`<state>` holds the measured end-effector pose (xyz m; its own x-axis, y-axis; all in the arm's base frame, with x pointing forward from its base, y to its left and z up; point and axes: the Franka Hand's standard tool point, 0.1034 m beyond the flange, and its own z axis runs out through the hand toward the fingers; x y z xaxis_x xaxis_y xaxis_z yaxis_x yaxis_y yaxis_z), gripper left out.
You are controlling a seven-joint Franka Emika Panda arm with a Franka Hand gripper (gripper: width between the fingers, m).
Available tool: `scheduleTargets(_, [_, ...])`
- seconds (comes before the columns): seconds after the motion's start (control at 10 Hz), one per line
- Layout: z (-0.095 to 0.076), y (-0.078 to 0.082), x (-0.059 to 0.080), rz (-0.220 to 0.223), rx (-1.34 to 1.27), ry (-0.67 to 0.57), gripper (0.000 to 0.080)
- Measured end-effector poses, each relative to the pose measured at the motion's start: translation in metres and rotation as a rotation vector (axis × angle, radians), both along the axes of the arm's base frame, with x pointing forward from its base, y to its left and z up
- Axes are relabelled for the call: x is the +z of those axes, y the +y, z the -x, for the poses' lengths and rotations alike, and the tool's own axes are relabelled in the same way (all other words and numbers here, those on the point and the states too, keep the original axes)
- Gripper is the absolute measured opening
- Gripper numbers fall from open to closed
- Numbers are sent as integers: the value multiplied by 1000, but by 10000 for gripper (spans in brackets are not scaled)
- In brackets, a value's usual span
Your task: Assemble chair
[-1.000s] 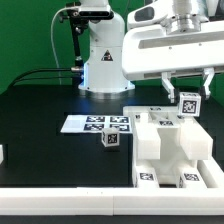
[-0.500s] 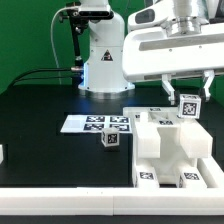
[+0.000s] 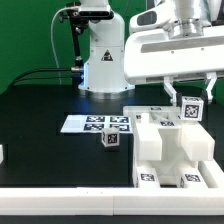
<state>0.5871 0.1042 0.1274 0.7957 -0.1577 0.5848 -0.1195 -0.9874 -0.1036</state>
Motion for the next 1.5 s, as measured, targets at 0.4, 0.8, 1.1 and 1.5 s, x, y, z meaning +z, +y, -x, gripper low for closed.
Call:
scheduleTargets(0.4, [0, 0, 0, -1, 0, 2, 282])
scheduleTargets(0.8, [0, 0, 0, -1, 0, 2, 282])
scheduleTargets(1.1, [1, 0, -2, -1, 1, 9, 502])
scheduleTargets(1.5, [2, 1, -3, -2, 1, 17, 640])
